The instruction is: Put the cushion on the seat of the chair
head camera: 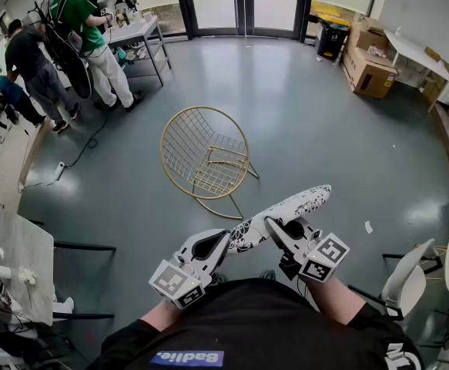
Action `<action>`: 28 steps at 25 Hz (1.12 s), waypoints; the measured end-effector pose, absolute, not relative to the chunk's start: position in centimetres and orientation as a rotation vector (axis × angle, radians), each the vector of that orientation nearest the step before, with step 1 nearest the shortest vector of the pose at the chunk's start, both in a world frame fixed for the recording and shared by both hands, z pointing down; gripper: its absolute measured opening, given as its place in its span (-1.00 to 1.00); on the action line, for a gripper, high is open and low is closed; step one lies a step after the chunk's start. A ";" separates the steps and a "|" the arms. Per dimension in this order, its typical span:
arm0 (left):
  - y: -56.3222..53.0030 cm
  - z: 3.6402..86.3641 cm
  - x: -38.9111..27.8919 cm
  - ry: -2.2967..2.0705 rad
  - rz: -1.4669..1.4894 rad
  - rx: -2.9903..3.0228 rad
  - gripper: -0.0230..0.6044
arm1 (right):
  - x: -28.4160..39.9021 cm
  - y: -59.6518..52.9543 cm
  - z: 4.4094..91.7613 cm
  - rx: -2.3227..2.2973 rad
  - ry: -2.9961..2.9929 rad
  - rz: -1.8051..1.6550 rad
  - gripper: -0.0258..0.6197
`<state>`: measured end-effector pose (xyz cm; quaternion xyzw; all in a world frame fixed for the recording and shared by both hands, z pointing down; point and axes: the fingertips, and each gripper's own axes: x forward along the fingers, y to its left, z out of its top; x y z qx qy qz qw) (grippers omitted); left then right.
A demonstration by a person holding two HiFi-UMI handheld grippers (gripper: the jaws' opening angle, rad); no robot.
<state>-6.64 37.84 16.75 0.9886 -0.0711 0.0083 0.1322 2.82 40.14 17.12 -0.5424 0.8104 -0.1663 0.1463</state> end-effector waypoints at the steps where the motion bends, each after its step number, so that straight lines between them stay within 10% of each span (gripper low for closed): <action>1: 37.9 16.7 -6.6 -0.207 0.024 2.870 -0.88 | 2.9 40.2 17.1 -1.561 2.332 -0.478 -0.80; 28: 39.6 16.1 -2.4 -0.285 0.071 2.900 -0.88 | 7.1 41.5 17.8 -1.454 2.382 -0.514 -0.80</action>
